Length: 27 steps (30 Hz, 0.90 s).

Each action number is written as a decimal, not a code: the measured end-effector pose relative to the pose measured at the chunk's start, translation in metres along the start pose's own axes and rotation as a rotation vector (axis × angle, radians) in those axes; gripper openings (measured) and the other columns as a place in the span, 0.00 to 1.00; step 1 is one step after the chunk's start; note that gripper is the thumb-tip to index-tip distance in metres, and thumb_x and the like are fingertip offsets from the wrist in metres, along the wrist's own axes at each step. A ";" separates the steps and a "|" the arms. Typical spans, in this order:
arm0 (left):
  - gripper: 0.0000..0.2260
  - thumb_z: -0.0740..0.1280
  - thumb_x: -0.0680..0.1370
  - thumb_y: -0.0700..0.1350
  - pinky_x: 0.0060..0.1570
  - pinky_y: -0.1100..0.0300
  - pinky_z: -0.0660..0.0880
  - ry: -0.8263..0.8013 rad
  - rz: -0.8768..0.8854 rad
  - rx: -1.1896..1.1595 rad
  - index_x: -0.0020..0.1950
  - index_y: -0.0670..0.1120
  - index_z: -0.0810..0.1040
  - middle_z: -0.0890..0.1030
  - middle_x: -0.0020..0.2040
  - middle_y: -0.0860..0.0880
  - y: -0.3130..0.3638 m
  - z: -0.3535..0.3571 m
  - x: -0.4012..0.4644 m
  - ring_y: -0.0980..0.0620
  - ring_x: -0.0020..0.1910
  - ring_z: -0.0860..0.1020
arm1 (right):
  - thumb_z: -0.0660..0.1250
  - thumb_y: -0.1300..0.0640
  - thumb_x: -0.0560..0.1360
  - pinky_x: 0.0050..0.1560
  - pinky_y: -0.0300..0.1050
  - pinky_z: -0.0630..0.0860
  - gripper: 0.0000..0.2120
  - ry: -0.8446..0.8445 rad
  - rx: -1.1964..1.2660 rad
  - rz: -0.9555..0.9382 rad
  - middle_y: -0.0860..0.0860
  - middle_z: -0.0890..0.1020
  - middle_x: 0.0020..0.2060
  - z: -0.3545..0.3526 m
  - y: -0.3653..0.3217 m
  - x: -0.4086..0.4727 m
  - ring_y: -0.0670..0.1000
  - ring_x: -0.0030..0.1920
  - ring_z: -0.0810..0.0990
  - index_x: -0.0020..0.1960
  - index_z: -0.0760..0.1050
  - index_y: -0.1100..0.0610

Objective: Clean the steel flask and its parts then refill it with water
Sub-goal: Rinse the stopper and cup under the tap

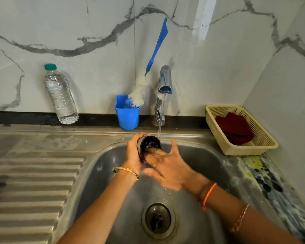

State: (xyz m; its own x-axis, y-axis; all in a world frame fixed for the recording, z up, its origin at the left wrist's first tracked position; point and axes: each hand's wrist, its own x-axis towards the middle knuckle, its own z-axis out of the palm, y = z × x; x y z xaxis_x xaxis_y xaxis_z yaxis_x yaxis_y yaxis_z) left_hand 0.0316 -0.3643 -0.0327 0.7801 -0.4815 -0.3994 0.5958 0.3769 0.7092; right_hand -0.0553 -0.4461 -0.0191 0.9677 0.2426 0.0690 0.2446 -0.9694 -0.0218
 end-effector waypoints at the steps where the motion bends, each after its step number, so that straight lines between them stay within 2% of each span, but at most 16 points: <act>1: 0.11 0.60 0.76 0.50 0.32 0.59 0.75 0.037 -0.042 0.081 0.41 0.44 0.76 0.79 0.32 0.45 0.004 -0.001 0.000 0.50 0.31 0.78 | 0.44 0.41 0.76 0.62 0.78 0.49 0.28 0.036 -0.196 -0.105 0.51 0.78 0.61 0.000 0.020 -0.002 0.49 0.64 0.74 0.64 0.73 0.53; 3: 0.11 0.60 0.76 0.50 0.32 0.57 0.74 0.066 -0.123 0.191 0.45 0.44 0.76 0.79 0.34 0.44 0.011 0.003 -0.004 0.48 0.35 0.77 | 0.49 0.44 0.76 0.56 0.78 0.61 0.24 0.217 -0.403 -0.184 0.47 0.83 0.53 0.001 0.043 -0.003 0.46 0.59 0.79 0.57 0.79 0.51; 5: 0.10 0.60 0.76 0.51 0.25 0.61 0.73 0.098 -0.091 0.237 0.44 0.44 0.74 0.77 0.34 0.45 0.014 0.009 -0.005 0.48 0.34 0.75 | 0.52 0.47 0.73 0.55 0.73 0.68 0.21 0.384 -0.327 -0.080 0.47 0.85 0.47 0.007 0.037 -0.002 0.46 0.54 0.81 0.49 0.82 0.52; 7: 0.09 0.62 0.75 0.48 0.22 0.65 0.70 0.143 0.033 0.193 0.39 0.45 0.74 0.76 0.32 0.46 0.012 0.015 -0.008 0.50 0.31 0.74 | 0.55 0.50 0.71 0.58 0.59 0.69 0.16 0.536 -0.155 0.123 0.49 0.85 0.43 0.026 0.010 -0.003 0.48 0.48 0.83 0.42 0.81 0.53; 8: 0.09 0.63 0.75 0.45 0.25 0.64 0.71 0.164 0.144 0.151 0.36 0.45 0.75 0.76 0.31 0.47 0.009 0.017 -0.009 0.50 0.31 0.74 | 0.55 0.51 0.72 0.54 0.52 0.67 0.15 0.572 0.019 0.267 0.50 0.85 0.41 0.035 -0.004 -0.003 0.50 0.45 0.82 0.40 0.80 0.53; 9: 0.10 0.63 0.75 0.41 0.28 0.63 0.72 0.149 0.274 0.136 0.33 0.45 0.76 0.76 0.30 0.48 0.006 0.021 -0.010 0.51 0.31 0.74 | 0.55 0.51 0.74 0.48 0.49 0.66 0.16 0.595 0.272 0.437 0.53 0.84 0.38 0.039 -0.015 0.001 0.52 0.41 0.81 0.38 0.79 0.55; 10: 0.13 0.63 0.75 0.37 0.30 0.64 0.72 0.088 0.393 0.178 0.30 0.46 0.76 0.76 0.29 0.49 0.002 0.027 -0.014 0.54 0.30 0.73 | 0.55 0.51 0.77 0.45 0.50 0.67 0.18 0.608 0.631 0.637 0.55 0.83 0.35 0.039 -0.024 0.006 0.54 0.39 0.80 0.36 0.78 0.57; 12: 0.14 0.65 0.74 0.34 0.30 0.67 0.72 -0.117 0.497 0.401 0.30 0.47 0.78 0.77 0.29 0.50 -0.007 0.044 -0.025 0.57 0.28 0.73 | 0.59 0.58 0.78 0.40 0.52 0.72 0.17 0.665 1.276 1.000 0.57 0.80 0.32 0.033 -0.034 0.017 0.57 0.38 0.77 0.32 0.74 0.58; 13: 0.11 0.67 0.74 0.35 0.31 0.67 0.73 -0.206 0.501 0.521 0.33 0.46 0.80 0.78 0.29 0.49 -0.010 0.051 -0.026 0.58 0.28 0.75 | 0.60 0.62 0.77 0.38 0.50 0.73 0.15 0.665 1.420 1.096 0.55 0.78 0.31 0.033 -0.034 0.021 0.56 0.36 0.77 0.32 0.72 0.57; 15: 0.07 0.67 0.75 0.37 0.32 0.66 0.73 -0.226 0.451 0.547 0.38 0.44 0.80 0.79 0.31 0.50 -0.004 0.053 -0.018 0.58 0.29 0.75 | 0.58 0.66 0.76 0.33 0.43 0.68 0.16 0.640 1.384 1.132 0.50 0.74 0.27 0.026 -0.028 0.027 0.49 0.31 0.72 0.30 0.69 0.56; 17: 0.08 0.64 0.77 0.38 0.35 0.66 0.74 -0.185 0.414 0.504 0.40 0.43 0.79 0.78 0.33 0.49 0.004 0.047 -0.007 0.57 0.33 0.75 | 0.58 0.66 0.75 0.33 0.45 0.67 0.16 0.598 1.249 1.079 0.52 0.73 0.27 0.020 -0.021 0.030 0.51 0.31 0.71 0.29 0.68 0.57; 19: 0.09 0.62 0.78 0.37 0.43 0.65 0.75 -0.127 0.494 0.627 0.42 0.44 0.79 0.80 0.38 0.49 0.003 0.032 0.004 0.57 0.39 0.77 | 0.58 0.61 0.77 0.41 0.51 0.73 0.15 0.553 1.114 1.054 0.58 0.79 0.33 0.019 -0.016 0.033 0.60 0.38 0.76 0.32 0.72 0.59; 21: 0.08 0.61 0.79 0.39 0.49 0.65 0.74 -0.149 0.524 0.726 0.47 0.46 0.79 0.81 0.46 0.49 -0.004 0.014 0.005 0.56 0.47 0.78 | 0.57 0.52 0.80 0.49 0.52 0.74 0.17 0.590 1.044 1.085 0.58 0.80 0.38 0.017 -0.008 0.031 0.59 0.43 0.77 0.35 0.75 0.56; 23: 0.08 0.59 0.80 0.42 0.50 0.65 0.75 -0.244 0.451 0.652 0.49 0.50 0.77 0.80 0.49 0.52 -0.017 0.005 -0.001 0.56 0.51 0.78 | 0.56 0.49 0.80 0.51 0.53 0.75 0.19 0.673 1.110 1.057 0.53 0.79 0.36 0.012 -0.002 0.029 0.55 0.43 0.78 0.33 0.74 0.53; 25: 0.08 0.59 0.80 0.42 0.41 0.66 0.76 -0.191 0.457 0.440 0.45 0.49 0.77 0.80 0.43 0.52 -0.023 0.009 -0.008 0.59 0.43 0.79 | 0.56 0.47 0.80 0.53 0.56 0.76 0.19 0.689 1.141 0.947 0.55 0.82 0.39 0.010 -0.008 0.032 0.57 0.45 0.80 0.38 0.77 0.54; 27: 0.11 0.60 0.79 0.40 0.34 0.65 0.74 0.017 0.396 0.205 0.38 0.46 0.76 0.77 0.33 0.51 -0.014 0.023 -0.005 0.58 0.33 0.76 | 0.52 0.45 0.80 0.50 0.54 0.75 0.21 0.653 0.887 0.751 0.59 0.83 0.42 0.018 -0.023 0.030 0.61 0.45 0.80 0.46 0.78 0.58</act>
State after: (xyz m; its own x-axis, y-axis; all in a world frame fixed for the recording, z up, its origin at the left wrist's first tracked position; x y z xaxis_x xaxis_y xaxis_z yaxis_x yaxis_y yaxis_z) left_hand 0.0153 -0.3852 -0.0273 0.9446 -0.3179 -0.0822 0.2016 0.3639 0.9094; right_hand -0.0313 -0.4157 -0.0342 0.7384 -0.6403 0.2117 -0.1331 -0.4461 -0.8850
